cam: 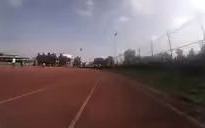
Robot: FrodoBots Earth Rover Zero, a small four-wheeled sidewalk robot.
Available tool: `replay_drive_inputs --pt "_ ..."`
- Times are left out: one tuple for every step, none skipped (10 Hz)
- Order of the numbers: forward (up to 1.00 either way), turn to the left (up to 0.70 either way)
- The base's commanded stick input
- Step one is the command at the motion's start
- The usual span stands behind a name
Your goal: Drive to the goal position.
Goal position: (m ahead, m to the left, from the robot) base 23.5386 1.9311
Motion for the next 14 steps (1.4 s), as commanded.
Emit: replay_drive_inputs --pt "0.5 0.0" --pt "0.5 0.0" --pt "0.5 0.0" --pt "0.5 0.0" --pt "0.5 0.0" --pt "0.5 0.0" --pt "0.5 0.0" --pt "0.5 0.0" --pt "0.5 0.0" --pt "0.5 0.0" --pt "0.5 0.0" --pt "0.5 0.0" --pt "0.5 0.0" --pt "0.5 -0.16"
